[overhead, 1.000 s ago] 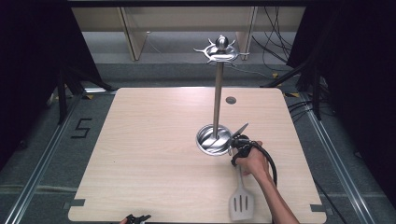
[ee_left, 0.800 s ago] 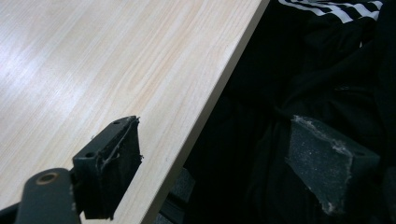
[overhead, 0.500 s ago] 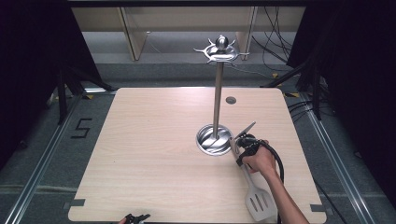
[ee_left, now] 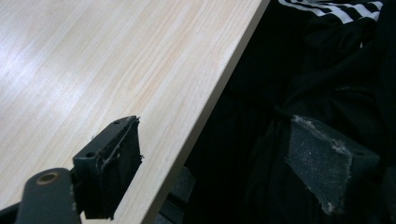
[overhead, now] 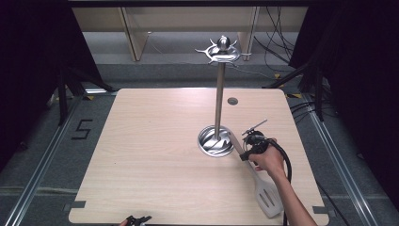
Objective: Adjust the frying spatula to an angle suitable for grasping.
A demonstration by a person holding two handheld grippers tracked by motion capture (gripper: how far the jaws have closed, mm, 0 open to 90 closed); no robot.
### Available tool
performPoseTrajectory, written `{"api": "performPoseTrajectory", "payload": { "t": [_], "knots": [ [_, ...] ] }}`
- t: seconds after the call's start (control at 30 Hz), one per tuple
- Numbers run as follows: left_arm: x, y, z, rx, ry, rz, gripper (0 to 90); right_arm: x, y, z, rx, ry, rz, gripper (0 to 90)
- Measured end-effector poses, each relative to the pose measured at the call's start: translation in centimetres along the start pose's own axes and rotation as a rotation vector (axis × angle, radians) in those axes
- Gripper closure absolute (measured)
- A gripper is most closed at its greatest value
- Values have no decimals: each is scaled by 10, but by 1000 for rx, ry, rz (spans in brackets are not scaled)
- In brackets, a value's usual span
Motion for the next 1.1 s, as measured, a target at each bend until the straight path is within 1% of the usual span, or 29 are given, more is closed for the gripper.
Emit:
{"api": "performPoseTrajectory", "payload": {
  "t": [0.03,0.07,0.13,0.17,0.2,0.23,0.27,0.3,0.33,0.37,0.4,0.47,0.5,0.53,0.57,0.6,0.63,0.67,0.7,0.73,0.77,0.83,0.87,0.9,0.93,0.97,1.0,1.03,1.1],
  "knots": [
    [0,0,0,0,-1,1,169,1,3,0,6,24,21,751],
    [1,0,0,-2,-2,3,169,3,7,-3,18,17,42,752],
    [1,0,0,0,-3,3,169,6,15,-4,6,26,68,751],
    [1,0,1,-3,0,3,170,8,18,-1,-7,53,91,751],
    [1,0,0,-2,-2,2,170,9,21,-2,-12,61,102,752],
    [1,0,0,-3,-2,2,169,9,24,-6,-6,38,107,752],
    [0,0,1,-5,-3,2,169,10,28,-7,0,51,125,752],
    [0,0,0,-1,-5,2,169,12,31,-4,-20,78,151,752],
    [0,0,0,0,-5,2,169,12,34,-4,-24,83,168,752],
    [0,0,0,-1,-5,2,169,11,41,-9,-19,74,189,752],
    [1,-1,2,-20,-5,2,169,11,41,-9,-19,74,189,752],
    [1,-1,3,-26,-3,6,169,11,48,-10,-24,93,229,752],
    [1,0,2,-15,-1,8,169,11,52,-10,-37,100,244,752],
    [1,-1,3,-28,-2,6,169,11,55,-10,-40,110,256,752],
    [1,-1,2,-16,-6,5,169,14,59,-12,-49,126,327,752],
    [1,-1,3,-20,-7,4,169,14,59,-12,-49,126,327,752],
    [1,0,2,-9,-16,2,169,11,65,-14,-40,133,302,752],
    [0,1,3,-19,-17,-1,169,11,67,-14,-46,150,315,752],
    [2,1,3,-13,-15,9,169,13,73,-18,-49,140,361,752],
    [2,1,3,-13,-15,9,169,13,73,-18,-49,140,361,752],
    [3,1,2,-2,-21,12,169,14,75,-20,-54,142,382,752],
    [2,1,1,-1,-18,11,169,12,85,-22,-56,161,407,752],
    [2,1,1,-4,-15,10,169,12,85,-22,-56,161,407,752],
    [2,1,1,-5,-14,11,169,14,87,-22,-63,163,431,752],
    [2,1,3,-21,-7,12,169,13,90,-23,-49,172,434,752],
    [2,1,1,-12,-6,16,169,13,93,-23,-45,176,448,752],
    [2,2,1,-13,-7,15,169,13,97,-25,-36,141,458,752],
    [2,2,0,-4,-9,16,169,15,101,-23,-56,154,504,752],
    [2,3,0,-4,-10,16,169,14,103,-24,-50,156,507,753]
  ]
}}
Point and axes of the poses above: each handheld gripper's, and its own axes: y roughly backward along the jaws, x roughly out of its top, z roughly to its right, the point moved 10 cm from there along -y, roughly forward along the jaws, and after that the axes turned 14 degrees about y, right-handed, at the moved point
